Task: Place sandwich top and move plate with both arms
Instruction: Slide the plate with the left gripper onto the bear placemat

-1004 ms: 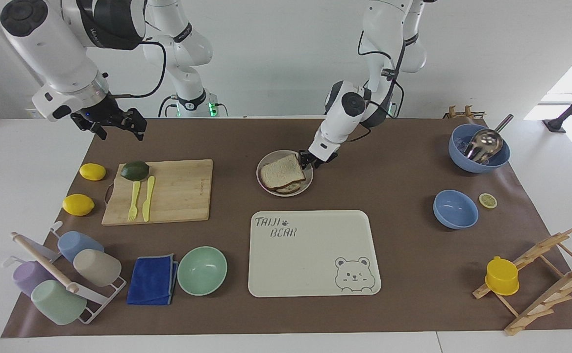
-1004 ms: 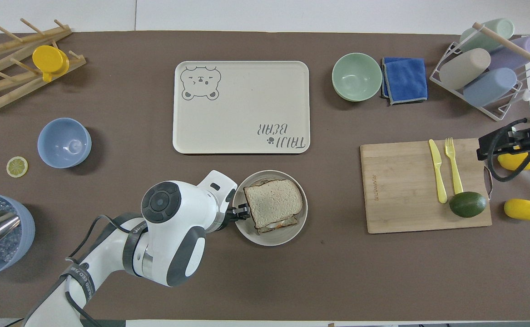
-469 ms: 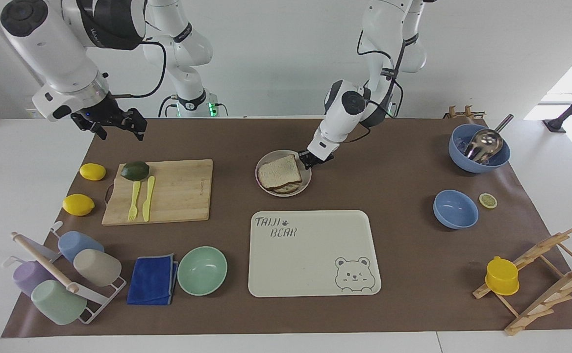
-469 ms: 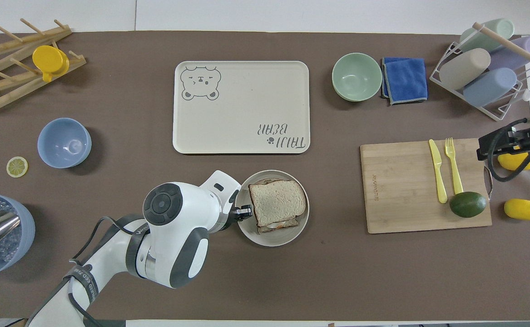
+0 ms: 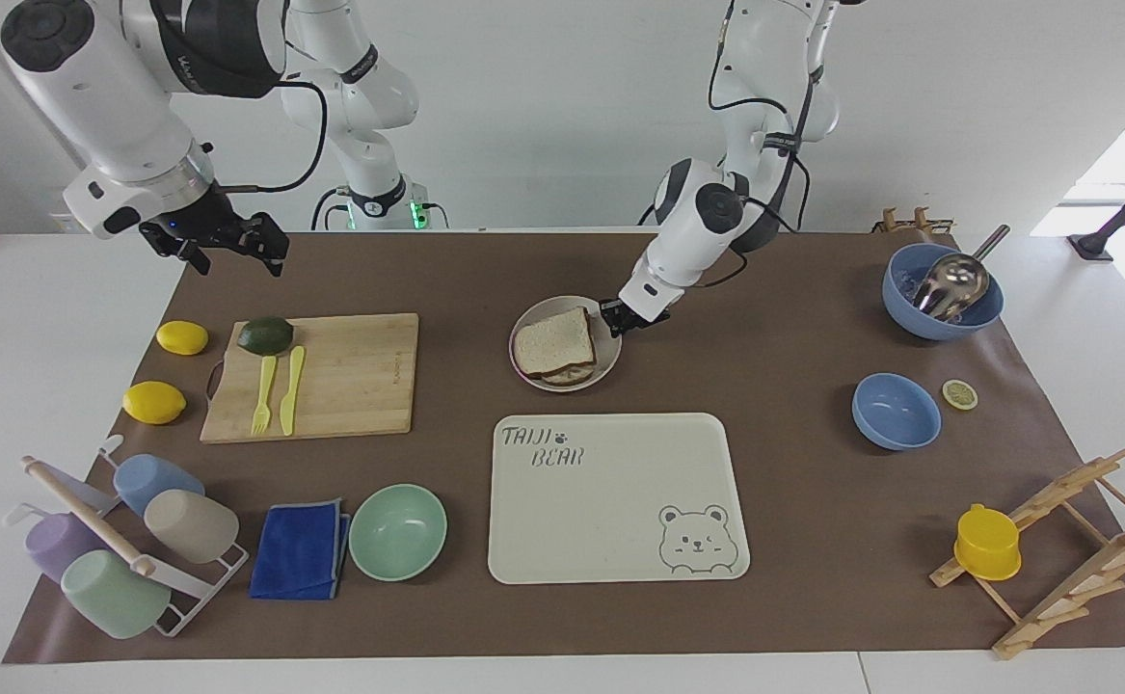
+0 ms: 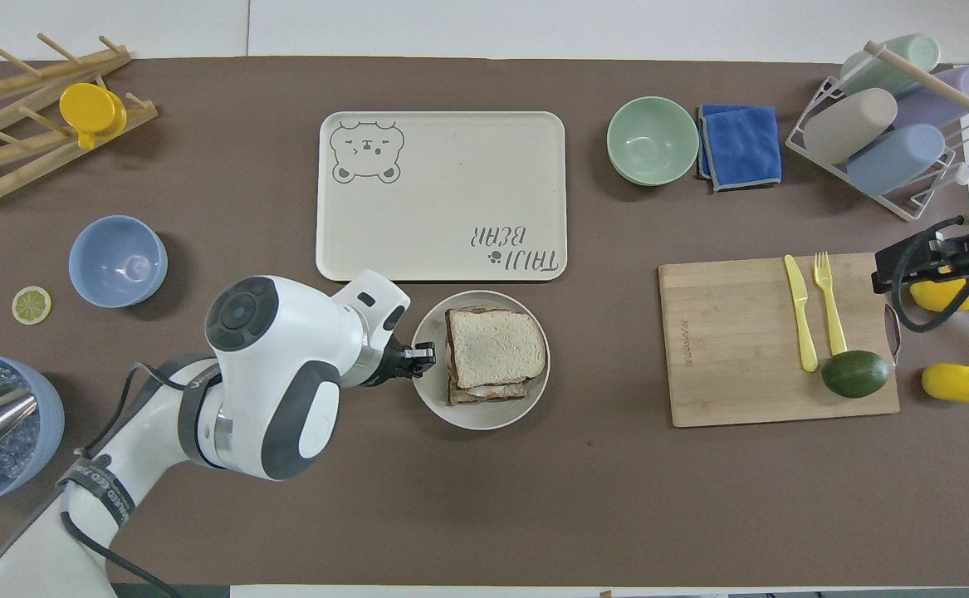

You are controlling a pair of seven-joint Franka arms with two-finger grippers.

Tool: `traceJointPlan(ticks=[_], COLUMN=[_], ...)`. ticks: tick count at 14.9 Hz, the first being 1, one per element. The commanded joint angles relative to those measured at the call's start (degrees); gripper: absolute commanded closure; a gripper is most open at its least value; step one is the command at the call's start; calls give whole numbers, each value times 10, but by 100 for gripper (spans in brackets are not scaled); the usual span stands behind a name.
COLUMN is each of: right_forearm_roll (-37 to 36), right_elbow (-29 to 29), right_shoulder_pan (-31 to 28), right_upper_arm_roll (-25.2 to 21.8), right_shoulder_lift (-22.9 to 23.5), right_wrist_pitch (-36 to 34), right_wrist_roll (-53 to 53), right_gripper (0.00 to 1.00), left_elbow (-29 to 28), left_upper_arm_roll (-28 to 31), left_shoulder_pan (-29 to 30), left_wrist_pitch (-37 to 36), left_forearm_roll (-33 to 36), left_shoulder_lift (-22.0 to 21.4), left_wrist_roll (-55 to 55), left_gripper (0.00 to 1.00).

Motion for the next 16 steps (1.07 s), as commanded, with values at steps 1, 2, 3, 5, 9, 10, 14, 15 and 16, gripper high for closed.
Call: traceJointPlan(ticks=[1, 2, 3, 5, 9, 10, 14, 15, 16], right_forearm_roll=[14, 14, 14, 14, 14, 14, 14, 14, 14], right_elbow=[-7, -6, -7, -6, -6, -6, -7, -6, -6], right_shoulder_pan=[-5, -5, -5, -5, -5, -5, -5, -5, -5], right_upper_arm_roll=[1, 1, 1, 1, 1, 1, 1, 1, 1], right_shoulder_lift=[-7, -7, -7, -7, -7, -7, -7, -7, -7], right_wrist_pitch=[-4, -4, -4, -4, -4, -4, -4, -4, -4], right_wrist_roll=[-13, -13, -13, -13, -13, -13, -13, -13, -13], right_gripper=[0, 0, 0, 0, 0, 0, 0, 0, 0], left_elbow=[142, 179, 213, 286, 461, 523, 526, 503, 482], left_upper_arm_roll=[0, 1, 2, 2, 6, 6, 6, 5, 4], left_shoulder_pan=[64, 72, 82, 108, 127, 141, 140, 137, 136], left_wrist_pitch=[-113, -123, -129, -147, -161, -183, -137, -107, -93], left_forearm_roll=[-3, -3, -3, 3, 3, 4, 29, 49, 52], left_shoulder_lift=[36, 54, 70, 126, 281, 325, 347, 346, 341], left_wrist_roll=[19, 19, 19, 19, 19, 19, 20, 20, 23], left_gripper=[100, 100, 100, 100, 100, 100, 100, 100, 100])
